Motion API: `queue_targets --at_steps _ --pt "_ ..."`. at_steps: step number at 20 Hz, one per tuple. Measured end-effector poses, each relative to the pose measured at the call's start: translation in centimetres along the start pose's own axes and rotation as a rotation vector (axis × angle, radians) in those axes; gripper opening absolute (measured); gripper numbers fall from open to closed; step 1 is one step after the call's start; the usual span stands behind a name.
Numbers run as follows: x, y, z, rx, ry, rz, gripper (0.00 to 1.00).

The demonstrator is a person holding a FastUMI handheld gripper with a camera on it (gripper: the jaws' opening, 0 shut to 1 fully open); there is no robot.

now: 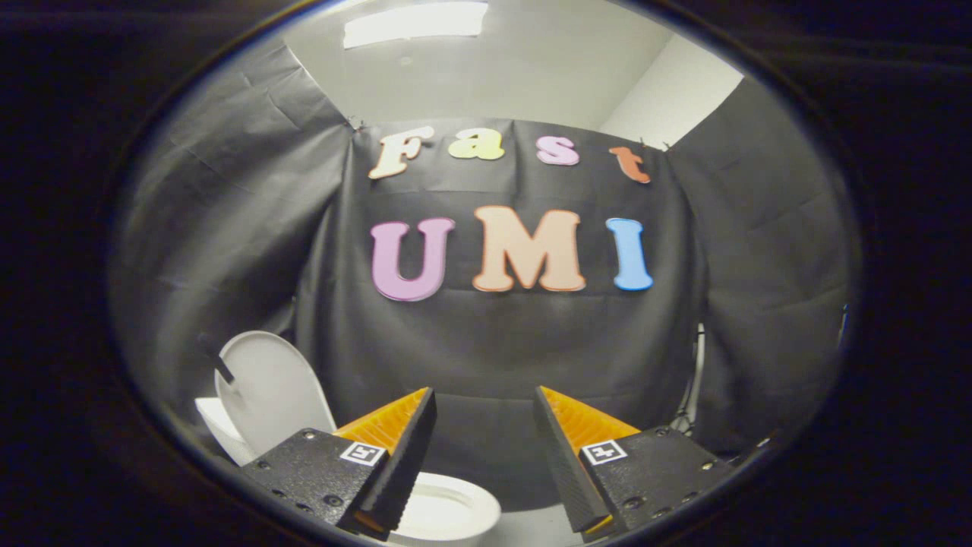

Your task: Open the toilet lid.

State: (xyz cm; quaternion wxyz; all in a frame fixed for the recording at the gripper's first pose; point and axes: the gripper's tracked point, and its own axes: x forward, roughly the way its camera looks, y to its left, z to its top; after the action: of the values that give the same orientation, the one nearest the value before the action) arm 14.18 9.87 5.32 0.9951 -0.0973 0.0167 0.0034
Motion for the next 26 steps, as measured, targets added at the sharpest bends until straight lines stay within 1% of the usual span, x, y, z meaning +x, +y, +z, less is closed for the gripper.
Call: queue_targets --at_steps 4,7,13,17,18,20,26 --pt "-2.3 -6.0 -2.8 -0.008 0.025 -0.134 0.79" --pt "-3.3 -7.9 -5.2 -0.002 0.06 -0.19 0.79" --pt "-3.4 -9.1 -8.5 0.046 0.12 -0.245 0.79" --pt "-3.8 -10.4 -10.3 0.082 0.176 -0.307 0.79" --pt "-4.8 -11.8 -10.8 0.09 0.181 -0.314 0.79" --pt "-5.3 -12.6 -11.2 0.109 0.186 -0.328 0.79" --pt "-5.6 -13.6 -13.1 0.151 0.234 -0.348 0.8"
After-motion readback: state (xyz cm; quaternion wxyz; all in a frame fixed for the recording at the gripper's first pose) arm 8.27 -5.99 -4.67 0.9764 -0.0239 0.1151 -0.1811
